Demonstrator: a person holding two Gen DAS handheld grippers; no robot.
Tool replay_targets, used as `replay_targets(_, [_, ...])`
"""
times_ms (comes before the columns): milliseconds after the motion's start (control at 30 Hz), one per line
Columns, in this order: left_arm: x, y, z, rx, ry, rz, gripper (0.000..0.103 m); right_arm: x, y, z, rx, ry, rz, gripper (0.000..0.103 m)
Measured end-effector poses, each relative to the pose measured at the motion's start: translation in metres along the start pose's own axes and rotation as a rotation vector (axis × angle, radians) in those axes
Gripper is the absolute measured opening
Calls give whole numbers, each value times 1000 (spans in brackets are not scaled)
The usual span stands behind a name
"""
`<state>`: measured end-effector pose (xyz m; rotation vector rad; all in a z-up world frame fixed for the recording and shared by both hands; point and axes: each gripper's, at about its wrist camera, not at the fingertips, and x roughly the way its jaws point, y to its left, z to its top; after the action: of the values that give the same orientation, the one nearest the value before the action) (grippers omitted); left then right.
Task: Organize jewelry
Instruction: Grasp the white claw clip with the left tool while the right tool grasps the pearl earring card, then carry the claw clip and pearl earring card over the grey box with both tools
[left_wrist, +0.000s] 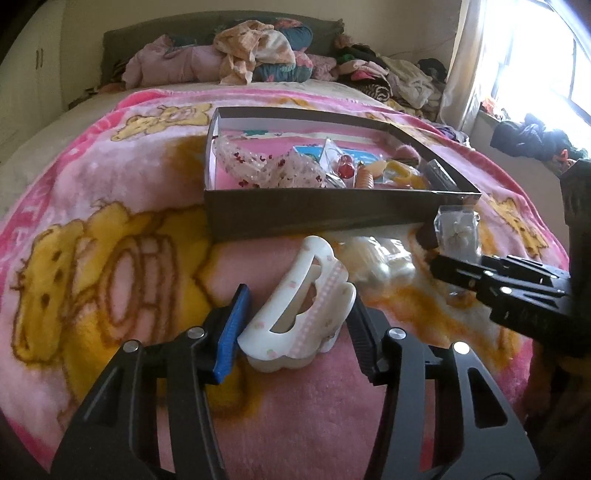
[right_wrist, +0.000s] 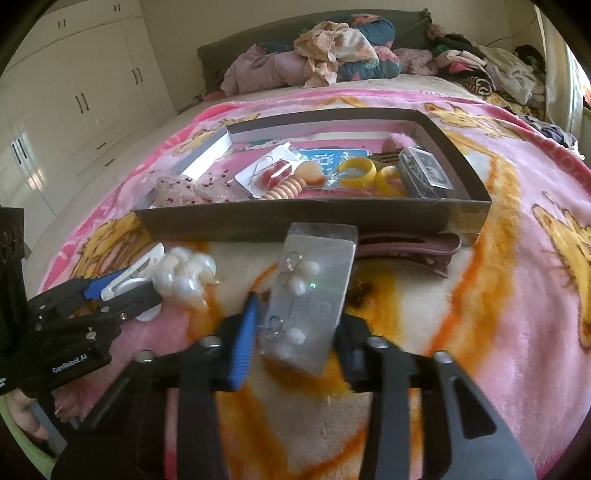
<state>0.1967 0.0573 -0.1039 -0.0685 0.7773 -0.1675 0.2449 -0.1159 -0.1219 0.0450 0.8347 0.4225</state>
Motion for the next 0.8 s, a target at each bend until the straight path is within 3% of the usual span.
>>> replay_targets(400, [-24,6,-2,-51,-13,30,42,-26,3,-6,-8,-37,55,27])
replay_targets(800, [-43,-21,20,-6,-62,1,42,-67,-5,-4,-44,-100,50,27])
